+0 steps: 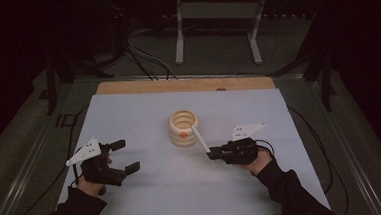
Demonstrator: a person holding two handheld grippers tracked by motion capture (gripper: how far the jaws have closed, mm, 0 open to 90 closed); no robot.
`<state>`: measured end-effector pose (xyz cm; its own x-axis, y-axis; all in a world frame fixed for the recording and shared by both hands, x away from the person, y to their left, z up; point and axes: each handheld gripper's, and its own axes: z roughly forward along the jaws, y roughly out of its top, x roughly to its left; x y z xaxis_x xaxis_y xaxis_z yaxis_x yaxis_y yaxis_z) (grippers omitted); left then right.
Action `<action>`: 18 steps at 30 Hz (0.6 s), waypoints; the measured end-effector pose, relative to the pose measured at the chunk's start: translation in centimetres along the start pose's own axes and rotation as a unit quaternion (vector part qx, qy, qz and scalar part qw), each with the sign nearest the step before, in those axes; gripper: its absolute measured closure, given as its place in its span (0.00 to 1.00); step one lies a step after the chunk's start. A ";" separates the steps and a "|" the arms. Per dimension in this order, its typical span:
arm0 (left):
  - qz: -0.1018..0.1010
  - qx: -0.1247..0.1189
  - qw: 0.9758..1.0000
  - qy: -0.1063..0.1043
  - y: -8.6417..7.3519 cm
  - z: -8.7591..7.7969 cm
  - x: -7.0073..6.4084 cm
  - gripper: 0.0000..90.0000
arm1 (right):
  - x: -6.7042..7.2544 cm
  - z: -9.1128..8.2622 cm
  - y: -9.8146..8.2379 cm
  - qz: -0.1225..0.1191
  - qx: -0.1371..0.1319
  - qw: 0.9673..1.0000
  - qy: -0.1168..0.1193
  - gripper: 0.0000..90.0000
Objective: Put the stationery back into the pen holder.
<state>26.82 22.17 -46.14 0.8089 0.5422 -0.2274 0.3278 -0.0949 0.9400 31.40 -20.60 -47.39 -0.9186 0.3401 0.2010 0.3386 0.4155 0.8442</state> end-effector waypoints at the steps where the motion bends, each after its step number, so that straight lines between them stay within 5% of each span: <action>1: -0.005 0.001 1.000 0.001 0.3 0.2 0.0 0.00 | 0.1 0.1 0.0 0.001 -0.004 1.000 0.000 0.88; 18: -0.025 -0.015 0.999 0.017 4.0 4.8 -0.9 0.00 | 1.0 2.3 0.1 0.042 -0.048 0.998 -0.011 0.88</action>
<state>29.75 17.26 -43.44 0.7741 0.5745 -0.2660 0.3524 -0.0420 0.9349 31.02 -18.32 -48.30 -0.8830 0.3895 0.2619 0.3913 0.3028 0.8690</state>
